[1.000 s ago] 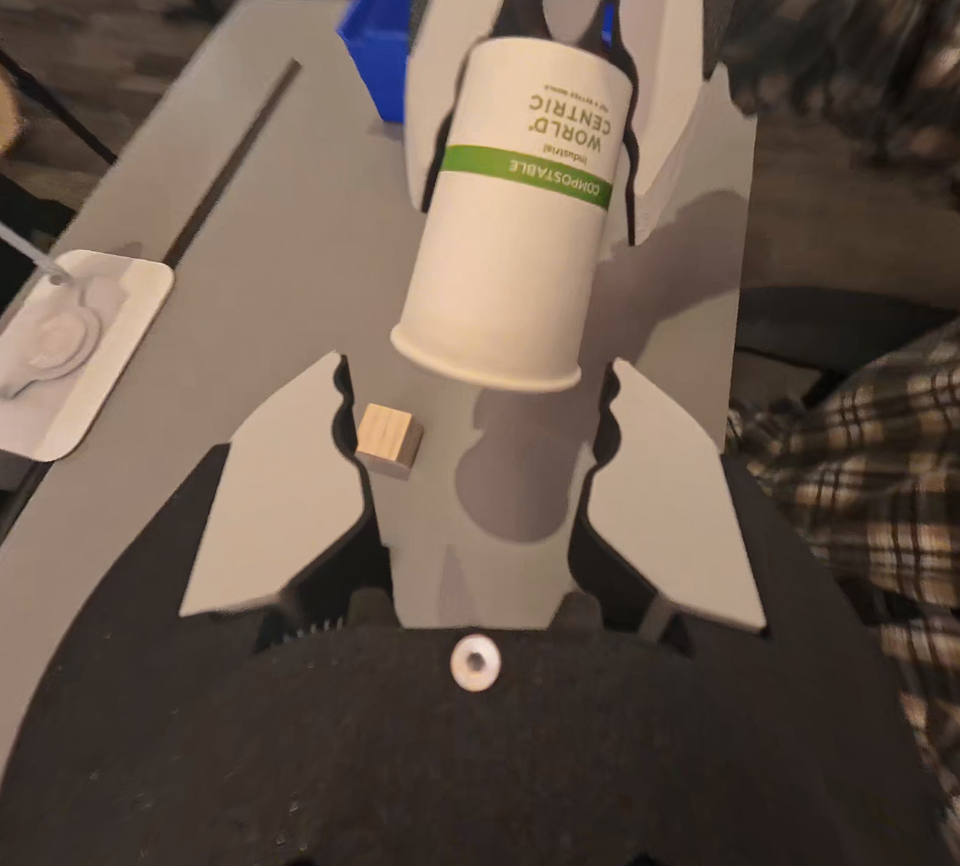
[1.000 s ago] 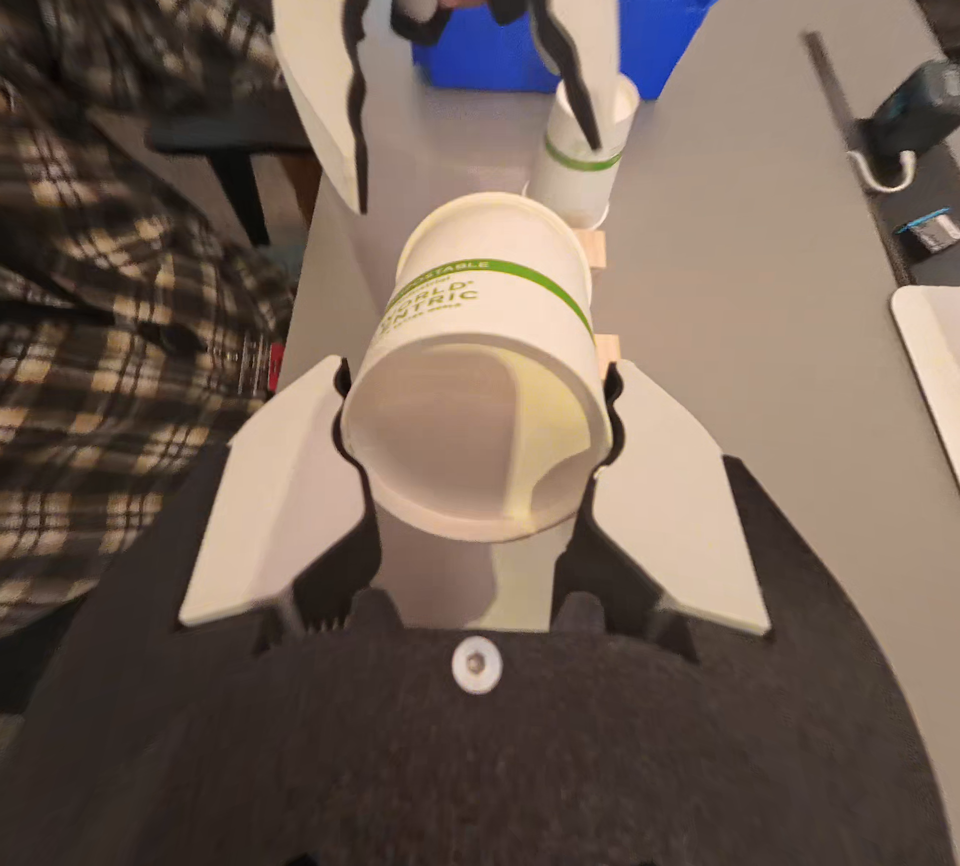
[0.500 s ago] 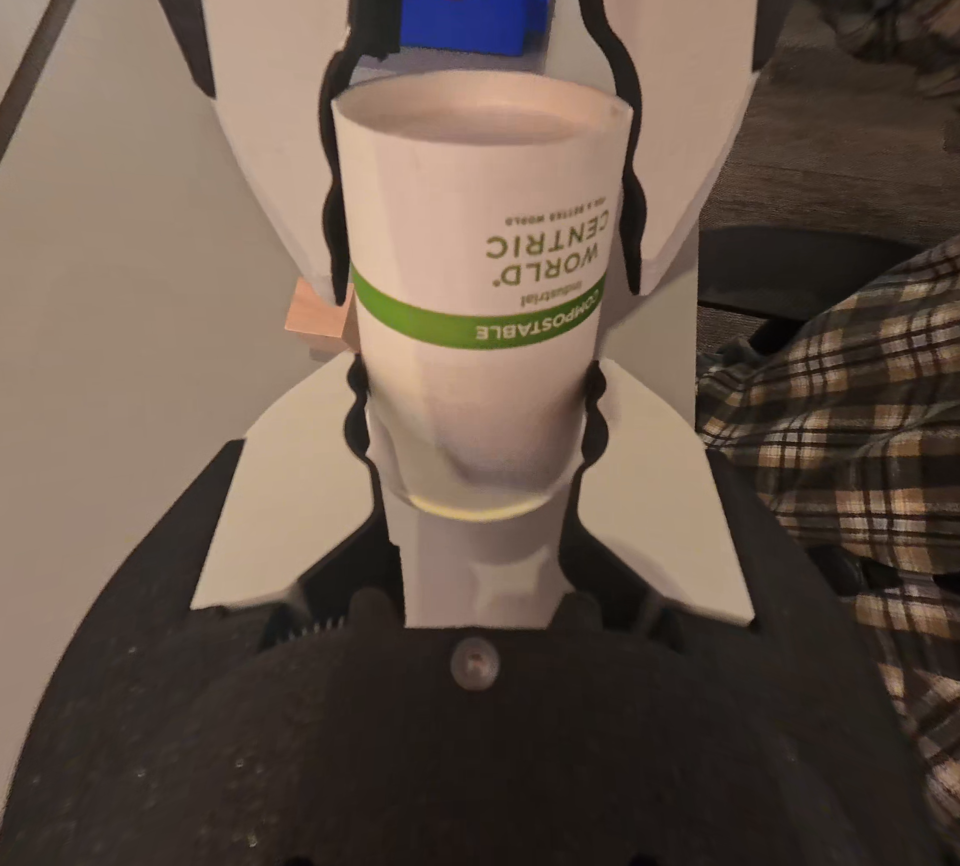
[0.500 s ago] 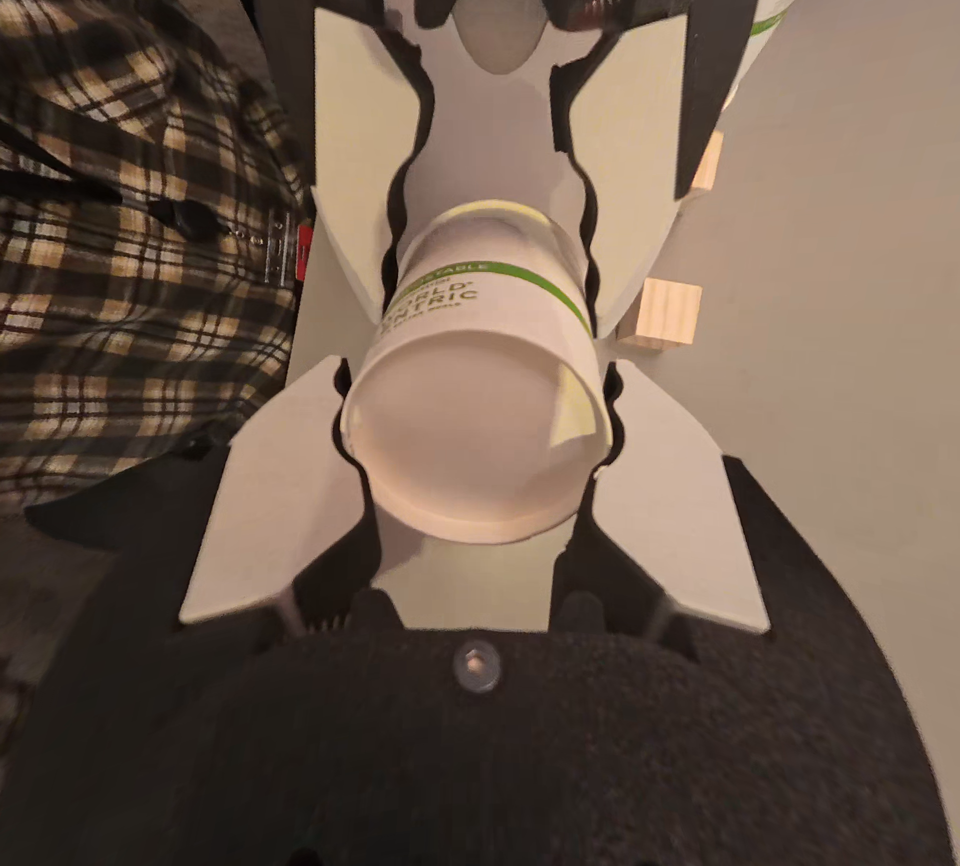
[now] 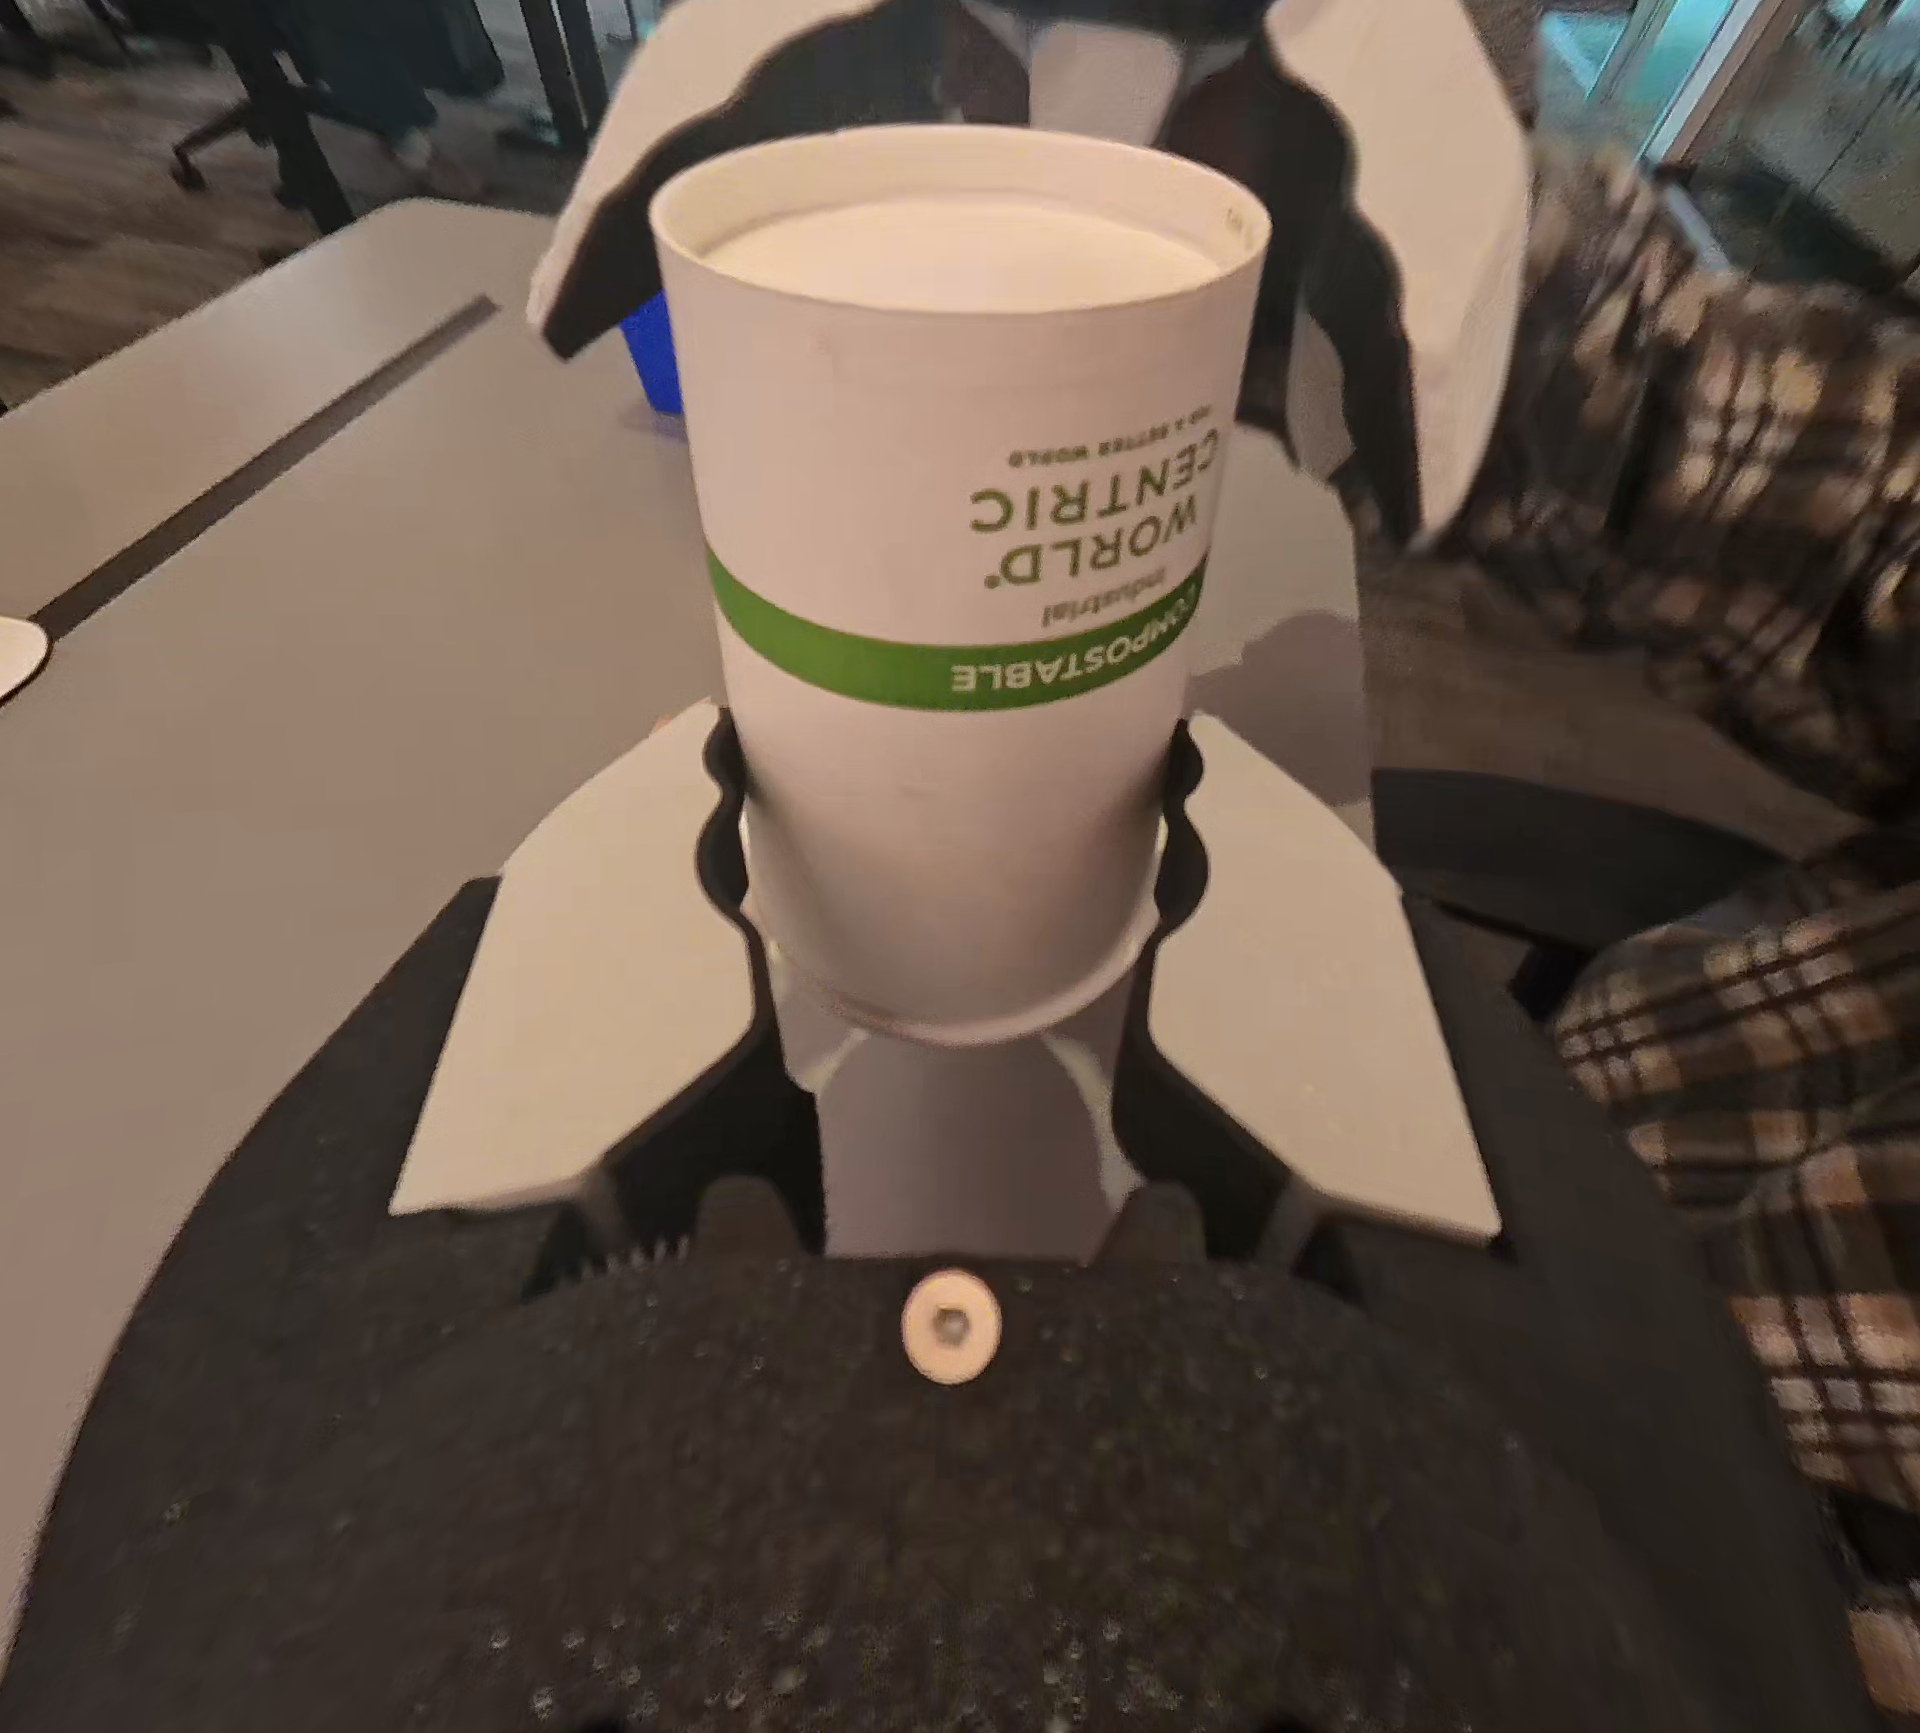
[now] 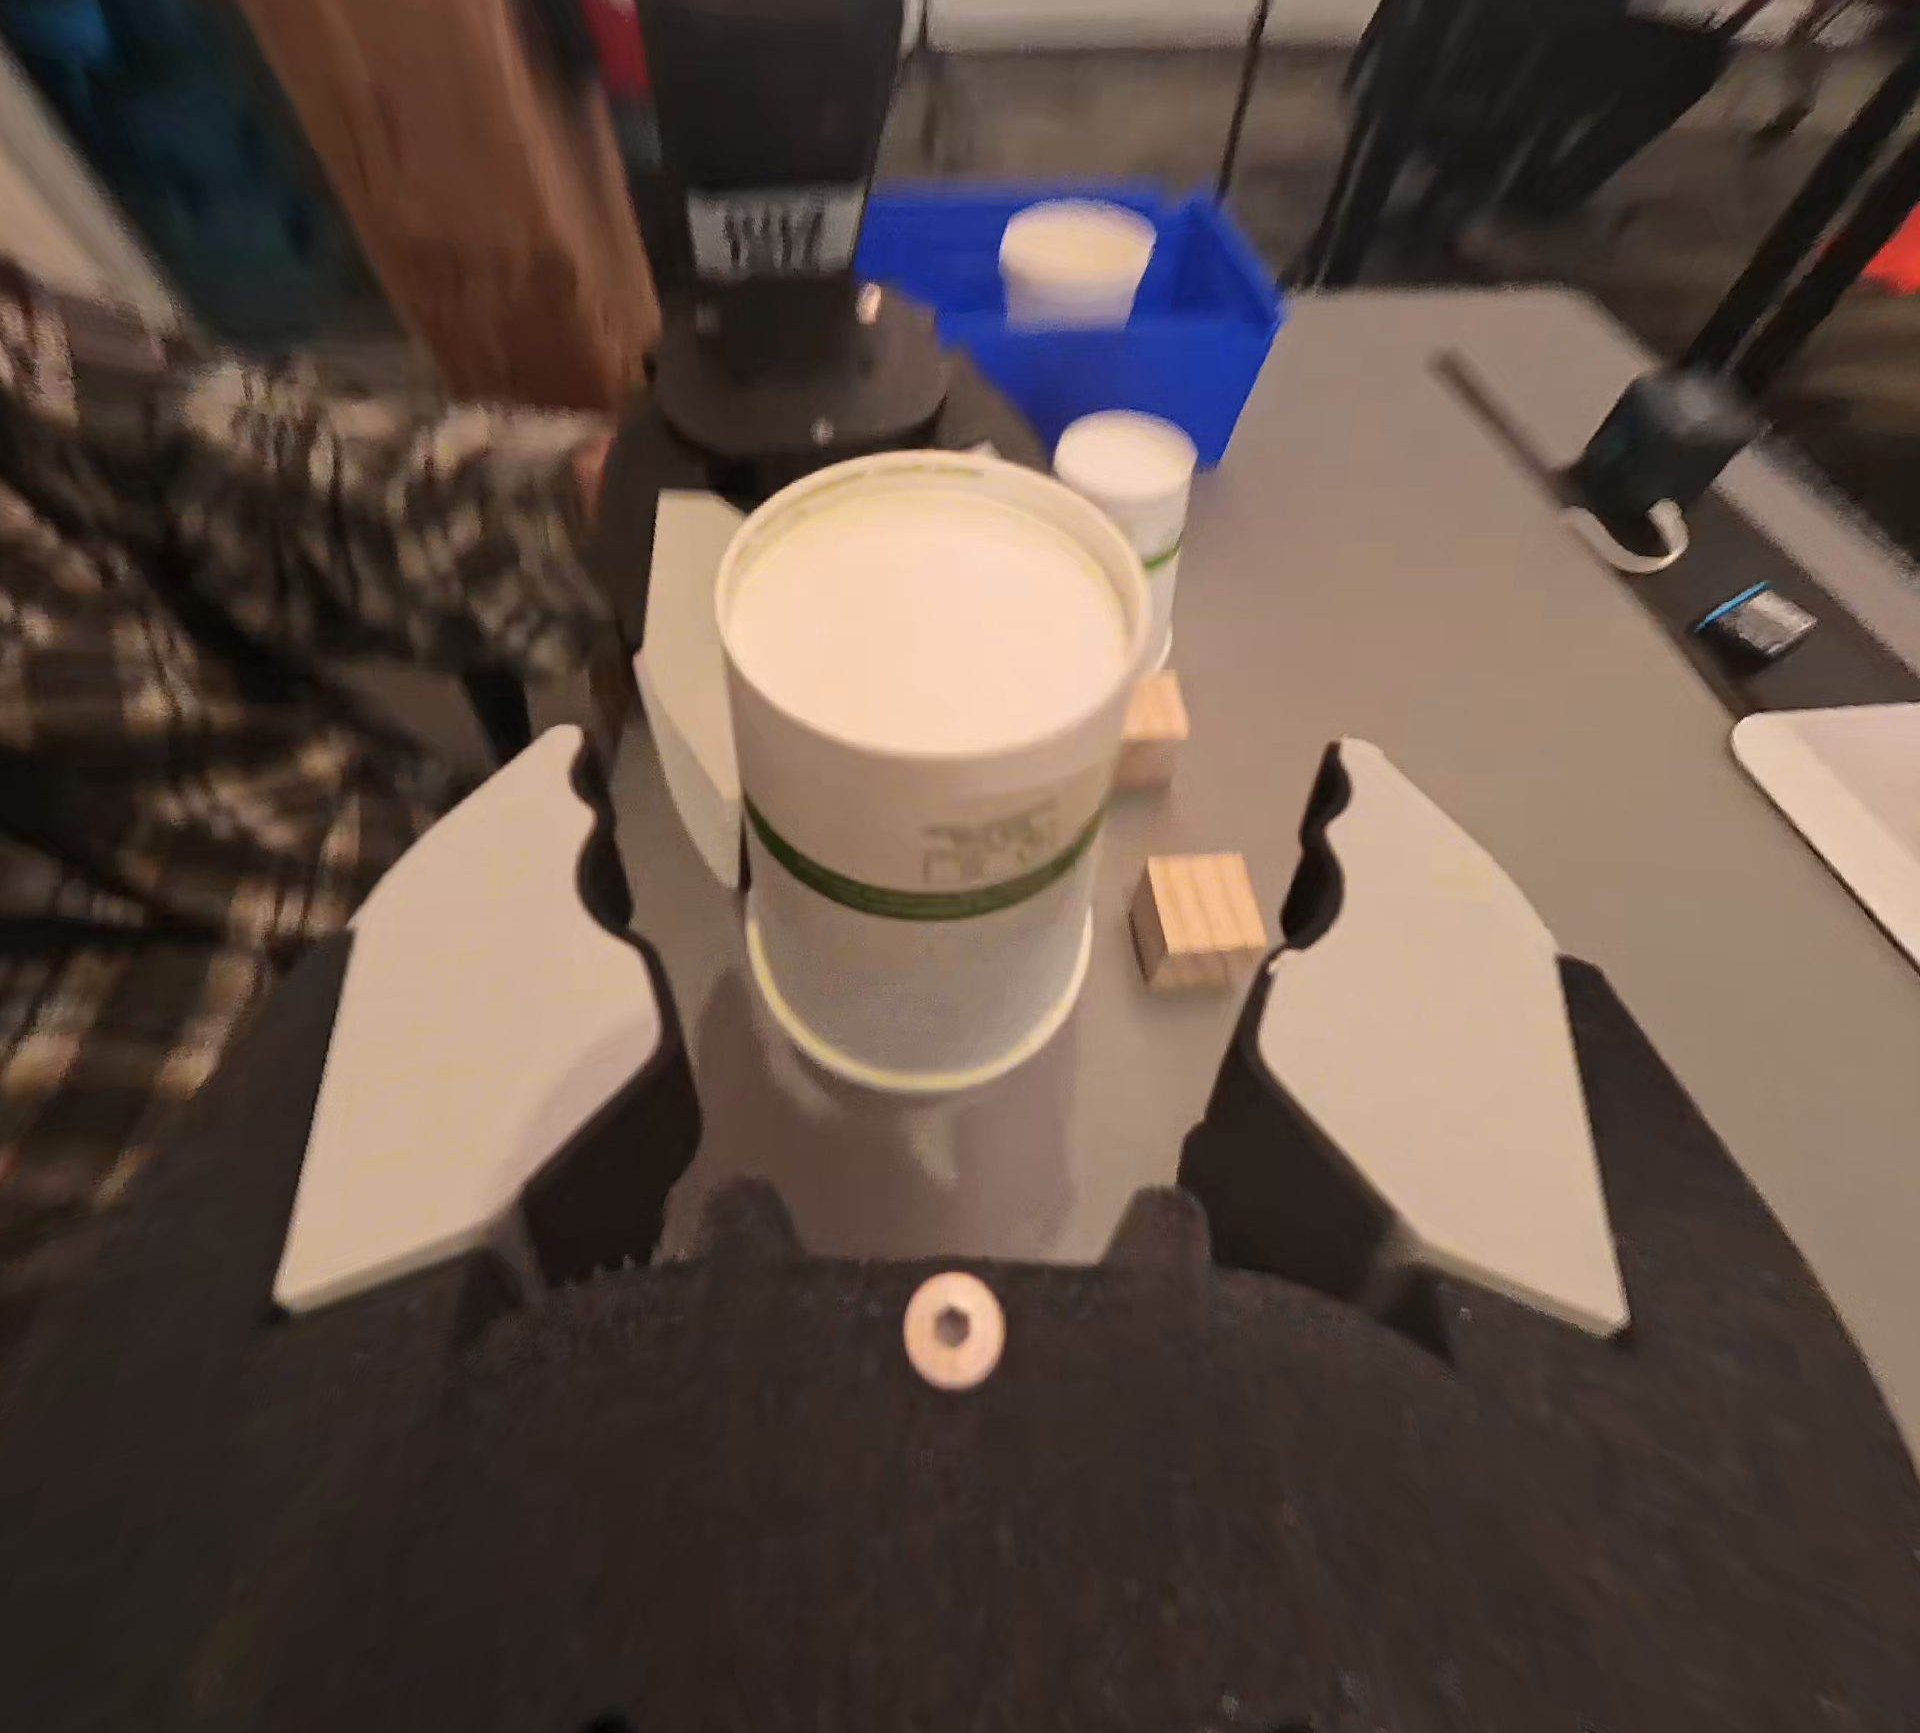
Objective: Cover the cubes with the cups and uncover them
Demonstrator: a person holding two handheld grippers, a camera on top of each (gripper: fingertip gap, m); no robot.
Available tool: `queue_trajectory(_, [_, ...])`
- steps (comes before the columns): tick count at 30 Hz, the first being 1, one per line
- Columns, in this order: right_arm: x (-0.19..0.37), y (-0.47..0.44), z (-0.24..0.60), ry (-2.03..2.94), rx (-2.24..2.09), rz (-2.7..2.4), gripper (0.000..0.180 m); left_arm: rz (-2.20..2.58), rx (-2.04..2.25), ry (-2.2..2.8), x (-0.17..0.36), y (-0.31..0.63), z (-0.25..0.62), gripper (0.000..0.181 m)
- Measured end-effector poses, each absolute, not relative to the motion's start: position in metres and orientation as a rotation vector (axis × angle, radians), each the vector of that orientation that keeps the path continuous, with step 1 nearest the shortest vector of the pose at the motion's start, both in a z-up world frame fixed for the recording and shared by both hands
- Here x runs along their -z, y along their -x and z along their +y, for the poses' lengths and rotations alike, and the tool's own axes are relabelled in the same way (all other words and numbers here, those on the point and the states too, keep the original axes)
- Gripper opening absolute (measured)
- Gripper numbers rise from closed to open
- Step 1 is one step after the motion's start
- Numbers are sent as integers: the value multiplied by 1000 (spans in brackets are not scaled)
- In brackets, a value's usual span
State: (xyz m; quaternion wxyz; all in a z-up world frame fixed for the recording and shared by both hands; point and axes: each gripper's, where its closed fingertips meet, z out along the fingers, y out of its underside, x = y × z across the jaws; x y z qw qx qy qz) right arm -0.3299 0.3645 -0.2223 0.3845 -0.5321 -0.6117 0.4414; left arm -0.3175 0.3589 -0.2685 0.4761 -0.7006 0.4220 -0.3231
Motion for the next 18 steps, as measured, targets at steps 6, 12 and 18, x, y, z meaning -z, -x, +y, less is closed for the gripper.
queue_trajectory(6, [215,316,366,1274,-1406,-1201,112,1030,812,1703,282,311,351,77])
queue_trajectory(12, [233,326,356,1311,-1382,-1326,92,1045,825,1709,288,301,348,78])
queue_trajectory(18, [232,325,350,1266,-1404,-1364,73,1065,813,1720,290,303,349,80])
